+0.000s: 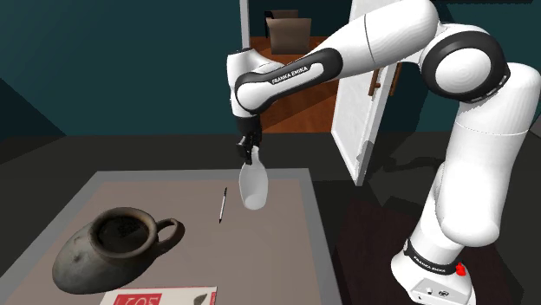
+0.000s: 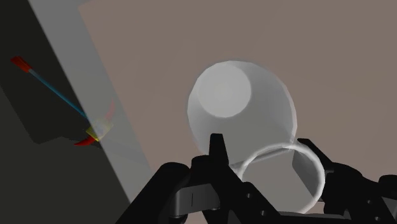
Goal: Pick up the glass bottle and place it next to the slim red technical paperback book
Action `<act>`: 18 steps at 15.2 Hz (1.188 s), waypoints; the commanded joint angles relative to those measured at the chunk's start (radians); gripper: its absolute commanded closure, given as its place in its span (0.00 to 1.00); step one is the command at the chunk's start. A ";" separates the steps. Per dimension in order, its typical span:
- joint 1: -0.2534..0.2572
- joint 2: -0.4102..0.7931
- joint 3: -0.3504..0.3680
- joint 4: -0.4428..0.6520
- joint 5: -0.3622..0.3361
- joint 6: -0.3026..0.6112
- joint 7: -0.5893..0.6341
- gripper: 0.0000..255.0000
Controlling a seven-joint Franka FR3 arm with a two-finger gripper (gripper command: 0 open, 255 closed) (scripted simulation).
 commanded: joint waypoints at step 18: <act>0.011 -0.057 0.009 0.136 0.002 -0.193 0.020 1.00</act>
